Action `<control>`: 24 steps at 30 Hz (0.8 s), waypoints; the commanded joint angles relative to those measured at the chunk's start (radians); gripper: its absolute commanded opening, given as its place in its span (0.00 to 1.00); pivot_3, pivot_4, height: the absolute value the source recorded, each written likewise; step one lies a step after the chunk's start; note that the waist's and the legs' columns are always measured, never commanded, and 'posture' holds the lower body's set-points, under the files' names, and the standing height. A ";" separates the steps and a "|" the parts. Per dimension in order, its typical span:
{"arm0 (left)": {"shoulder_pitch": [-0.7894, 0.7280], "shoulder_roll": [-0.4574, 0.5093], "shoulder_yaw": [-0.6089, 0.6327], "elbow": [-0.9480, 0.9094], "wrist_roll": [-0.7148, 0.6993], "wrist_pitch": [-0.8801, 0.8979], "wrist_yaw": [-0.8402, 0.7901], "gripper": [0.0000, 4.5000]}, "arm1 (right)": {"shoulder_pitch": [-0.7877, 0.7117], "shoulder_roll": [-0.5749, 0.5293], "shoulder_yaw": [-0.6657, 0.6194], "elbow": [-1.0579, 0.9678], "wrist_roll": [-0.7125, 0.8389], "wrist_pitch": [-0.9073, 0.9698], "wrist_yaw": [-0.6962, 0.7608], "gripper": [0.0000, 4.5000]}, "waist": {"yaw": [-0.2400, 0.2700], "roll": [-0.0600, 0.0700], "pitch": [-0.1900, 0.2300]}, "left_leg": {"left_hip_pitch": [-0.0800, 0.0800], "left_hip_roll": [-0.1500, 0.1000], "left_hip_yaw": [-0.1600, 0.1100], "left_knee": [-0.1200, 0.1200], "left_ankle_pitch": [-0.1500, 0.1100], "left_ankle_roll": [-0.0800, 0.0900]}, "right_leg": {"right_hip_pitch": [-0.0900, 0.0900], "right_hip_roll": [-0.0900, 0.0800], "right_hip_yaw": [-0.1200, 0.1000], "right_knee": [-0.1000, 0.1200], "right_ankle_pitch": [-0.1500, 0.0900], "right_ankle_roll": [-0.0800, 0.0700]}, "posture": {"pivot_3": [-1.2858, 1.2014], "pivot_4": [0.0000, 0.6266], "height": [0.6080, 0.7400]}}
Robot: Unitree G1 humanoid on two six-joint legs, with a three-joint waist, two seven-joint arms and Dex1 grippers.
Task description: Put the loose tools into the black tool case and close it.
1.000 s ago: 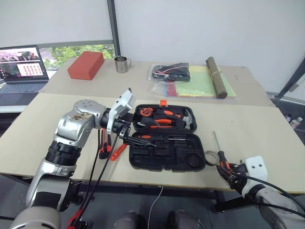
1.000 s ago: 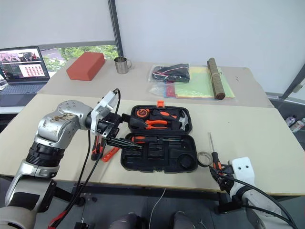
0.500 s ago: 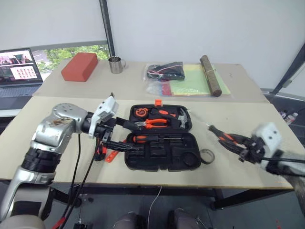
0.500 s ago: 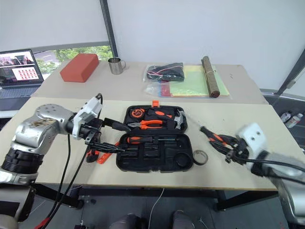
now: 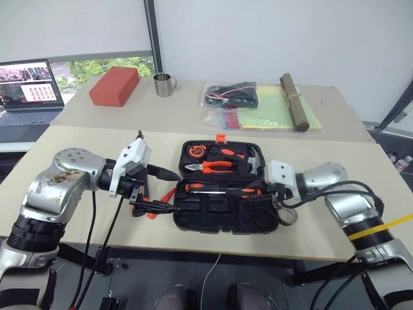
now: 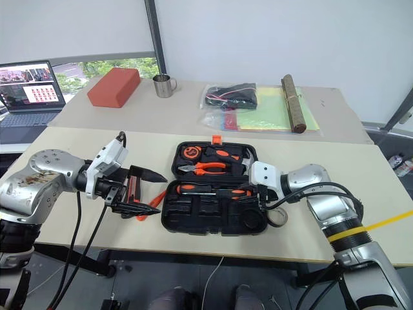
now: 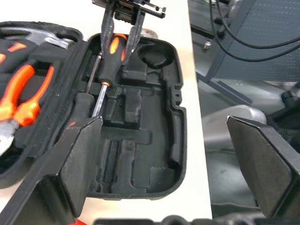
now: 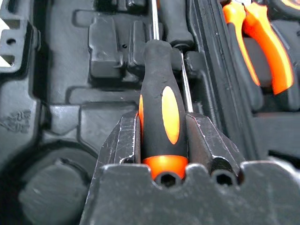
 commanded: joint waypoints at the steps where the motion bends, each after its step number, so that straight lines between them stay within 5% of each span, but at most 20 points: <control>1: -0.006 0.016 0.030 -0.023 -0.021 -0.001 0.014 1.00 | -0.015 -0.010 -0.012 0.002 -0.013 -0.006 0.022 0.33 | -0.002 0.000 0.000 | 0.000 0.000 0.000 0.000 0.000 0.000 | 0.000 0.000 0.000 0.001 0.000 0.000 | 0.52 0.24 0.97; 10: -0.035 0.003 0.017 0.026 -0.004 -0.033 0.015 1.00 | -0.005 -0.013 -0.086 -0.090 0.056 0.100 0.010 0.99 | -0.009 0.000 0.000 | 0.001 0.000 0.000 0.000 0.000 0.000 | 0.000 0.000 0.001 0.001 0.002 -0.003 | 0.52 0.24 0.97; 12: -0.042 -0.003 0.012 0.038 0.001 -0.042 0.015 1.00 | -0.021 0.021 -0.104 -0.125 0.098 0.175 -0.020 0.99 | -0.013 0.000 0.000 | 0.001 0.000 0.000 0.000 0.000 0.000 | 0.000 0.000 0.001 0.001 0.002 -0.003 | 0.52 0.24 0.97; 24: -0.050 -0.011 -0.018 0.096 0.036 -0.091 0.001 1.00 | -0.006 0.125 -0.012 -0.144 0.029 0.248 -0.115 0.14 | -0.014 0.000 0.000 | 0.000 0.000 0.000 0.000 0.000 -0.001 | -0.001 0.000 0.000 0.002 0.003 -0.006 | 0.52 0.24 0.97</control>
